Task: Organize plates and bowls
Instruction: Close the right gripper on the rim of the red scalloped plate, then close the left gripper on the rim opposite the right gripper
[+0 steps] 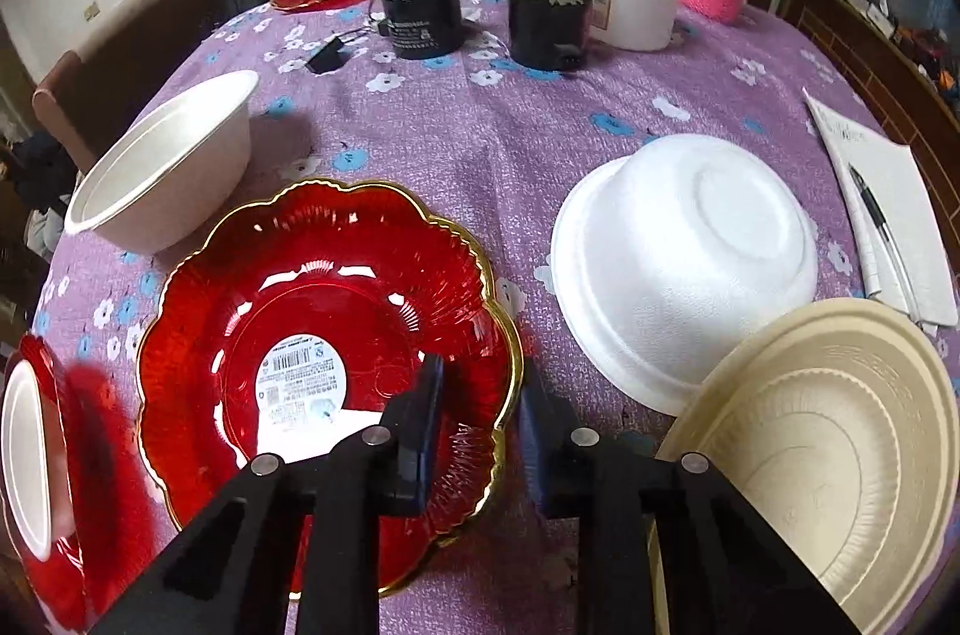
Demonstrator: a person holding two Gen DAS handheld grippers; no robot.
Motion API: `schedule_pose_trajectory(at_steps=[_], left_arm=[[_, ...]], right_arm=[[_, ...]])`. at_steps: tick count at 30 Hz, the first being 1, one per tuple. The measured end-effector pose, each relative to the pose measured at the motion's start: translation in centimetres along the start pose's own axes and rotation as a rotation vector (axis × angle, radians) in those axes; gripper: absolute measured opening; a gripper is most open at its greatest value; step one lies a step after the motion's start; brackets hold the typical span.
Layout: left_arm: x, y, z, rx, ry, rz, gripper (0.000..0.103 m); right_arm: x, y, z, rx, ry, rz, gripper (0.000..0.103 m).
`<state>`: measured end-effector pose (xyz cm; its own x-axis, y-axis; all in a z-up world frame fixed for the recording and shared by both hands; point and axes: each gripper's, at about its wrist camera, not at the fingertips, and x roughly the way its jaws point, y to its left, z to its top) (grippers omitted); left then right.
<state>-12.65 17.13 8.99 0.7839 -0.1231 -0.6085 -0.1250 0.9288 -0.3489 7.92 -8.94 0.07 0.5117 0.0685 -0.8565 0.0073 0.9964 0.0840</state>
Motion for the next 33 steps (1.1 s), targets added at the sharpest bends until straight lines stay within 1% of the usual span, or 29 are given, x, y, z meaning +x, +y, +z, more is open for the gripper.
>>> schedule_pose_trajectory(at_steps=[6, 9, 12, 14, 17, 19, 22, 25, 27, 31, 33], left_arm=[[-0.1, -1.5, -0.1, 0.039, -0.006, 0.012, 0.103], [0.3, -2.1, -0.2, 0.052, -0.001, 0.025, 0.103], [0.7, -2.8, -0.1, 0.069, 0.001, 0.05, 0.103], [0.9, -3.2, 0.0, 0.078, 0.001, 0.066, 0.103], [1.5, -4.1, 0.3, 0.096, 0.003, 0.082, 0.103], [1.8, -4.5, 1.1, 0.107, 0.001, 0.084, 0.103], [2.4, -4.6, 3.0, 0.09, -0.007, 0.069, 0.103], [4.1, -4.8, 5.3, 0.073, 0.023, 0.051, 0.103], [5.6, -5.5, 6.7, 0.083, 0.045, 0.036, 0.103], [9.3, -7.8, 8.1, 0.142, 0.099, 0.016, 0.103], [12.0, -8.6, 8.3, 0.154, 0.152, 0.021, 0.103]], right_arm=[[-2.3, -0.3, -1.0, 0.0, -0.079, 0.068, 0.013], [-3.1, 0.2, -2.4, -0.013, -0.124, 0.082, 0.013], [-3.1, 0.4, -3.6, -0.02, -0.149, 0.104, 0.013], [-2.8, 0.2, -3.9, -0.021, -0.153, 0.116, 0.013], [-2.2, -0.5, -3.5, -0.019, -0.132, 0.153, 0.013], [-2.1, -0.8, -3.5, -0.023, -0.126, 0.159, 0.013], [-2.2, -1.0, -3.6, -0.025, -0.128, 0.155, 0.013], [-1.9, -1.3, -3.6, -0.023, -0.124, 0.144, 0.013], [-1.5, -1.6, -3.5, -0.009, -0.109, 0.151, 0.014], [-1.2, -1.7, -3.5, -0.01, -0.104, 0.145, 0.015], [-1.2, -1.7, -3.5, -0.014, -0.106, 0.143, 0.015]])
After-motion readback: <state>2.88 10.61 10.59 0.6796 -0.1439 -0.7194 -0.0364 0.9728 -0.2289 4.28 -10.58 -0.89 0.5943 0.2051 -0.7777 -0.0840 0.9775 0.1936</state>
